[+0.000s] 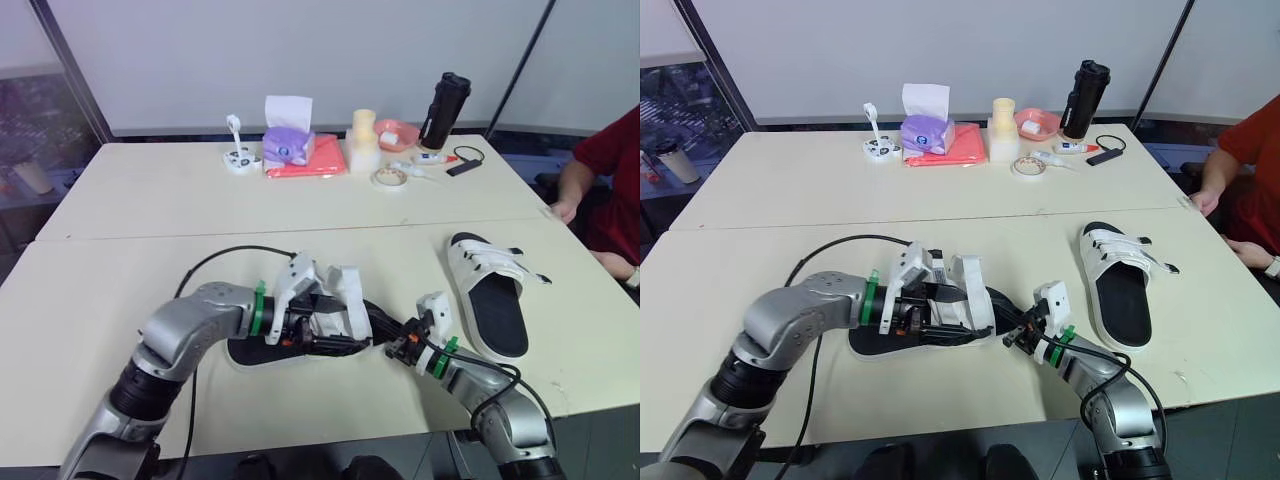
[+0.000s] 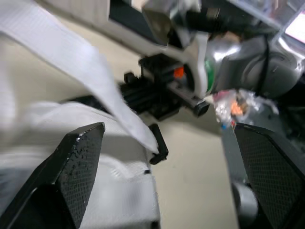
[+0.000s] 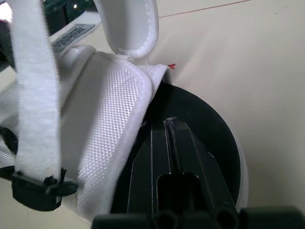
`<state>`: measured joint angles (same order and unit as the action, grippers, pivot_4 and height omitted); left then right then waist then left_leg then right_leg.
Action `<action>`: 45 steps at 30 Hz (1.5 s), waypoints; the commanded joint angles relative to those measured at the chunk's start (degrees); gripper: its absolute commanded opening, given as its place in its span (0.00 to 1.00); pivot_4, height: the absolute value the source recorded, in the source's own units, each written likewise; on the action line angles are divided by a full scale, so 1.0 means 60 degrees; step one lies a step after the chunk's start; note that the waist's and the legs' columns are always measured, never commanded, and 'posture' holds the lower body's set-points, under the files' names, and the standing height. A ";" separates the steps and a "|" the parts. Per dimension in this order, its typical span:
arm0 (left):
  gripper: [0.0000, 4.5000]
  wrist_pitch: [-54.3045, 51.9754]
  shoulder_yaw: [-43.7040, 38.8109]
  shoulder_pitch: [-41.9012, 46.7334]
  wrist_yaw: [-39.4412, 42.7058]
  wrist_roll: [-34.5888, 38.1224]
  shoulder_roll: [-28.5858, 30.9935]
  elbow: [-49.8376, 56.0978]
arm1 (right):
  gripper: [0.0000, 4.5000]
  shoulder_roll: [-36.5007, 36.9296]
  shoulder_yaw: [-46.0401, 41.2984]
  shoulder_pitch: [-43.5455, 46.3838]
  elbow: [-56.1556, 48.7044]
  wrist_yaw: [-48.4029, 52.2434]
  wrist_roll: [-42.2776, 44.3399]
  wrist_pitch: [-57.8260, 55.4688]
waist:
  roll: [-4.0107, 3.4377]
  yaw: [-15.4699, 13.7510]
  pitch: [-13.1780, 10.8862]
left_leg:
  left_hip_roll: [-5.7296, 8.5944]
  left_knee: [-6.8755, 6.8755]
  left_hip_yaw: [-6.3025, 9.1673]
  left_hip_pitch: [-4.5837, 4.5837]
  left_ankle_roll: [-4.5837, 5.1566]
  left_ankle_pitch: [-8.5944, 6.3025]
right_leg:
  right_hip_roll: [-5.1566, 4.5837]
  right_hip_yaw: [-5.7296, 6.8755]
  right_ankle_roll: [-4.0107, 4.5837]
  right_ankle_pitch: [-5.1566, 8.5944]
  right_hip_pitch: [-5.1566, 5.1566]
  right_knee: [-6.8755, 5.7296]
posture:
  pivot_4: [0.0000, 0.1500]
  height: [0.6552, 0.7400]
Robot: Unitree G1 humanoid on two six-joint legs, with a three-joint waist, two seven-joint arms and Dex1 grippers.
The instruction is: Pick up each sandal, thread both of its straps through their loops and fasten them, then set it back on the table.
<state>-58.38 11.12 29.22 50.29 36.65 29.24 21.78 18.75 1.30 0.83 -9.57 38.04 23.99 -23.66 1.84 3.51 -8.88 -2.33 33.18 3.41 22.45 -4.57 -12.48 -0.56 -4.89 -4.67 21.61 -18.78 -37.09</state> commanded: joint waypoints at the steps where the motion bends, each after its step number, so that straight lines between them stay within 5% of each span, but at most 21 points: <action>1: 1.00 -0.0475 -0.0686 -0.0241 -0.0565 0.0523 0.0009 0.0706 | 0.00 0.0105 0.0575 -0.0772 0.0407 -0.0084 -0.0105 -0.1061 | -0.0003 -0.0036 -0.0006 | 0.0002 -0.0002 0.0000 0.0001 -0.0003 -0.0002 | 0.0000 0.0000 -0.0002 0.0002 0.0000 0.0002 | 1.00 1.00; 8: 1.00 -0.1367 -0.1796 -0.0184 -0.2895 0.1147 -0.1901 0.0008 | 0.00 -0.0017 0.0806 -0.0818 0.0526 -0.0213 -0.0166 -0.0982 | 0.0026 -0.0133 -0.0026 | 0.0024 -0.0001 0.0001 0.0000 -0.0012 -0.0008 | 0.0001 0.0021 -0.0006 0.0006 0.0003 0.0005 | 1.00 1.00; 14: 1.00 -0.1381 -0.1364 0.0275 -0.3191 0.1055 -0.2523 -0.0714 | 0.00 0.0040 0.0730 -0.0668 0.0698 -0.0199 -0.0176 -0.0978 | 0.0027 -0.0126 -0.0025 | 0.0037 0.0001 -0.0002 -0.0003 -0.0013 -0.0008 | 0.0008 0.0027 -0.0005 0.0006 0.0003 -0.0001 | 1.00 1.00; 17: 0.82 -0.1318 -0.1309 0.0413 -0.3280 0.1005 -0.2653 -0.1052 | 0.00 0.0042 0.0693 -0.0641 0.0727 -0.0221 -0.0181 -0.0970 | 0.0029 -0.0127 -0.0024 | 0.0041 0.0002 -0.0003 -0.0006 -0.0015 -0.0006 | 0.0006 0.0028 -0.0006 0.0005 0.0008 -0.0002 | 1.00 1.00; 24: 0.03 -0.1409 -0.1089 0.0445 -0.3193 0.1203 -0.2803 -0.0944 | 0.00 -0.0028 0.0696 -0.0665 0.0842 -0.0272 -0.0226 -0.0875 | 0.0029 -0.0128 -0.0023 | 0.0043 0.0006 -0.0004 -0.0008 -0.0020 -0.0004 | 0.0005 0.0034 -0.0006 0.0005 0.0014 -0.0006 | 1.00 1.00; 36: 0.01 -0.0969 0.0413 0.0290 -0.2309 0.0682 -0.1737 -0.0445 | 0.00 -0.0102 0.0716 -0.0594 0.0972 -0.0295 -0.0272 -0.0840 | 0.0029 -0.0103 -0.0018 | 0.0044 0.0008 -0.0006 -0.0017 -0.0022 -0.0003 | 0.0006 0.0038 -0.0006 0.0005 0.0025 -0.0008 | 1.00 1.00; 45: 0.01 -0.1535 -0.0932 0.0420 -0.2611 0.1949 -0.2525 -0.0549 | 0.00 -0.0141 0.0757 -0.0579 0.1053 -0.0288 -0.0323 -0.0782 | 0.0030 -0.0074 -0.0016 | 0.0044 0.0011 -0.0005 -0.0018 -0.0022 -0.0002 | 0.0006 0.0041 -0.0006 0.0005 0.0028 -0.0012 | 1.00 1.00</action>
<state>-67.13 7.36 31.24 34.73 46.39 14.53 17.45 18.35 1.24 0.27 -10.47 36.35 24.48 -24.54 2.02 3.07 -8.98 -2.06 33.25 3.39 22.34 -4.70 -12.50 -0.52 -4.64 -4.70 21.63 -18.62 -37.18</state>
